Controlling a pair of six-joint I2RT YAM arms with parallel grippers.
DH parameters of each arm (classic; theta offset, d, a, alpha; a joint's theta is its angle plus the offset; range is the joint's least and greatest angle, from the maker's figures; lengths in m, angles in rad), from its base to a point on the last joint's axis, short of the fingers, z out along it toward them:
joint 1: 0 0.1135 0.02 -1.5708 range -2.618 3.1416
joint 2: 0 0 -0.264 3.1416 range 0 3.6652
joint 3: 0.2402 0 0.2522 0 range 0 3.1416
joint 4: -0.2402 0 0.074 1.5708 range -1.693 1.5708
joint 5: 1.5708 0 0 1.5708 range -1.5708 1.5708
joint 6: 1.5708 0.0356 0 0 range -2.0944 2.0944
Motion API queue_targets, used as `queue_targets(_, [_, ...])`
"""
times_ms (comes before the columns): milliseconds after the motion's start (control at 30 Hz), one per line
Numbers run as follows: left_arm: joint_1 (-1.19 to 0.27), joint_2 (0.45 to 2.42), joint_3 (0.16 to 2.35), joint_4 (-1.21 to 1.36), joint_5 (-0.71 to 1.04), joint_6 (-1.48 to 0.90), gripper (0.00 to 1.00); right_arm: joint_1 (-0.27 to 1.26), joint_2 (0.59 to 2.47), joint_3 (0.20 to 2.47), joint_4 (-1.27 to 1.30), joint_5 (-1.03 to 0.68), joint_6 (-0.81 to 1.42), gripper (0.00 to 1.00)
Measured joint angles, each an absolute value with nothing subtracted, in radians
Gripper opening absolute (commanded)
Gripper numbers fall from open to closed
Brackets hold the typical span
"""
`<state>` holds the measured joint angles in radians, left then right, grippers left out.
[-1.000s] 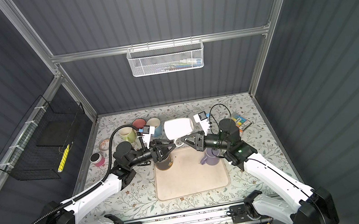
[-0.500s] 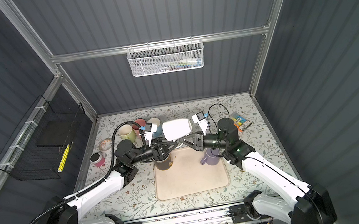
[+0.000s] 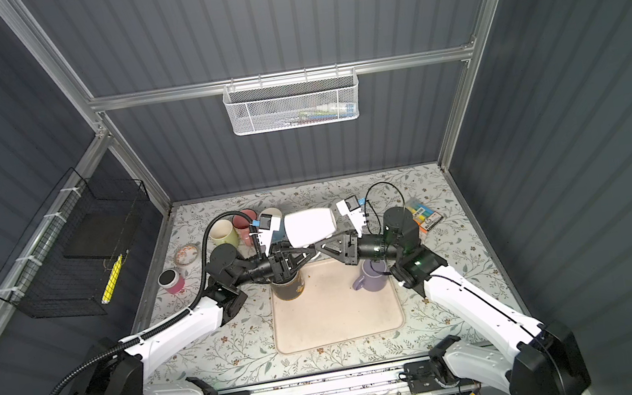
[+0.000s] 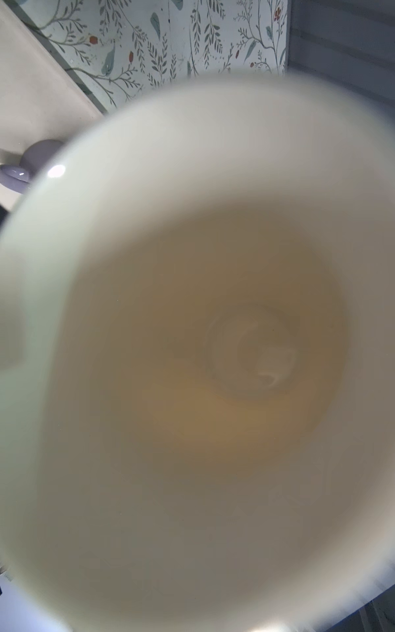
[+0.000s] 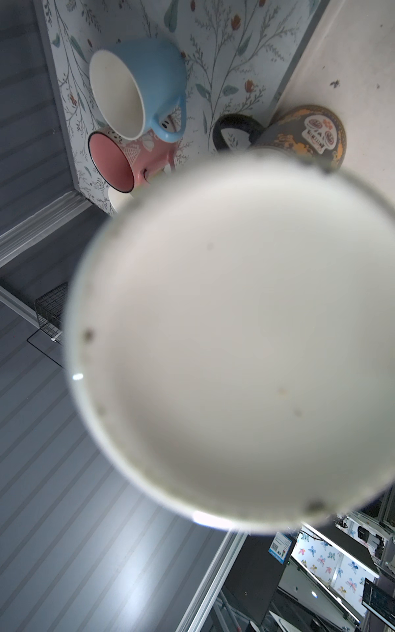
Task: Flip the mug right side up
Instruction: 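Close the left gripper on the white mug's rim beside the right gripper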
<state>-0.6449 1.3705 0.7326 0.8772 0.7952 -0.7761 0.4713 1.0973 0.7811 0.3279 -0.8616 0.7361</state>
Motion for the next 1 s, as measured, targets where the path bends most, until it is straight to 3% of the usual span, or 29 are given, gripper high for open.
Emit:
queue_targets(533, [-0.661, 1.398, 0.746, 0.921, 0.833, -0.809, 0.34, 0.468, 1.105, 0.781, 0.352, -0.876, 0.744, 0.00])
queue_targets(1000, [-0.662, 1.399, 0.746, 0.903, 0.851, -0.817, 0.16, 0.463, 1.118, 0.766, 0.374, -0.890, 0.713, 0.00])
